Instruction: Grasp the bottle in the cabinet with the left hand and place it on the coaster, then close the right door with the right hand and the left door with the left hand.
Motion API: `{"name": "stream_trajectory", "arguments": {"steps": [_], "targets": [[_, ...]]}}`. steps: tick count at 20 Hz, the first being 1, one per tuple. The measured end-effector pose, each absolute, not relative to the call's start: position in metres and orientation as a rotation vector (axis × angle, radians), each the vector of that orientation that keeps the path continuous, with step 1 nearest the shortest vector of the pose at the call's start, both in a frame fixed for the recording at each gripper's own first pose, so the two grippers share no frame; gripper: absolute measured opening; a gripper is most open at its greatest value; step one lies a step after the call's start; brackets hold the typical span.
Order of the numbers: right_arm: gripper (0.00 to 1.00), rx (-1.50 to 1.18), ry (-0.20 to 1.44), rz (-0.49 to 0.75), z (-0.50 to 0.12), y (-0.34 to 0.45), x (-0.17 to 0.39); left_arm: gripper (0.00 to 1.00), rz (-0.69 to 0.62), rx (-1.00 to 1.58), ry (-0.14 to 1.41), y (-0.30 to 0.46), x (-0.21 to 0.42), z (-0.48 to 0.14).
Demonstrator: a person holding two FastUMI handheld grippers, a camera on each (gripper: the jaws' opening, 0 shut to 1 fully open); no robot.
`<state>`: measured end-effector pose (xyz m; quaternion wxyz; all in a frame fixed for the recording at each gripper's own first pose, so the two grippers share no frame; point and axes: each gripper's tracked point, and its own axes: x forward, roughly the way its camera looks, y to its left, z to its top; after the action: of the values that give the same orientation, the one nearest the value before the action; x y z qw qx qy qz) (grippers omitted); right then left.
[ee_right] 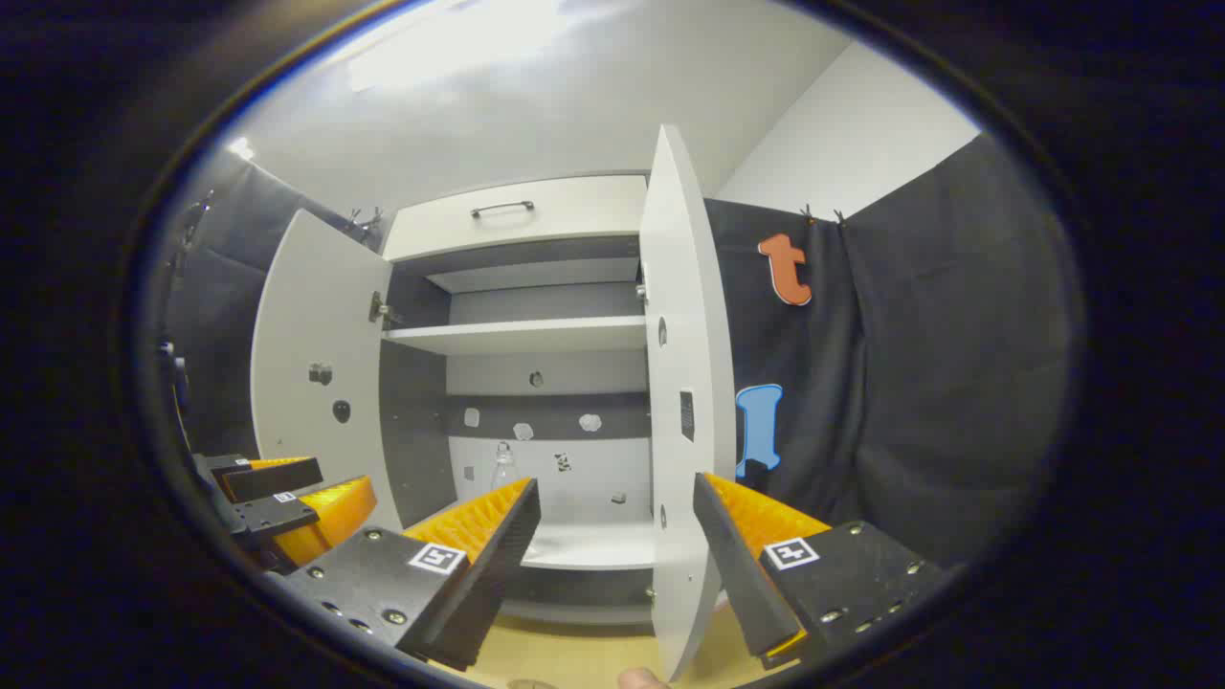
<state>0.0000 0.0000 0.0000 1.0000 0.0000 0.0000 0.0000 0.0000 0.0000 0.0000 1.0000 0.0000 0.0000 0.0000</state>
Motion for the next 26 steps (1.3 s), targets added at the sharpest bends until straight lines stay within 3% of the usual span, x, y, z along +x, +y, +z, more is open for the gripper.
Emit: {"name": "stream_trajectory", "arguments": {"steps": [12,19,26], "targets": [[0.97,-0.1,0.049,0.035,-0.026,0.018,0.014,0.96,0.045,0.017,0.12,0.006,0.035,-0.061],[0.98,-0.09,0.044,0.051,-0.027,0.021,0.015,0.96,0.046,-0.013,0.104,0.008,0.039,-0.057],[0.98,-0.089,0.023,-0.017,-0.017,-0.006,0.003,0.96,0.032,-0.051,0.088,0.009,0.115,-0.044]]}}
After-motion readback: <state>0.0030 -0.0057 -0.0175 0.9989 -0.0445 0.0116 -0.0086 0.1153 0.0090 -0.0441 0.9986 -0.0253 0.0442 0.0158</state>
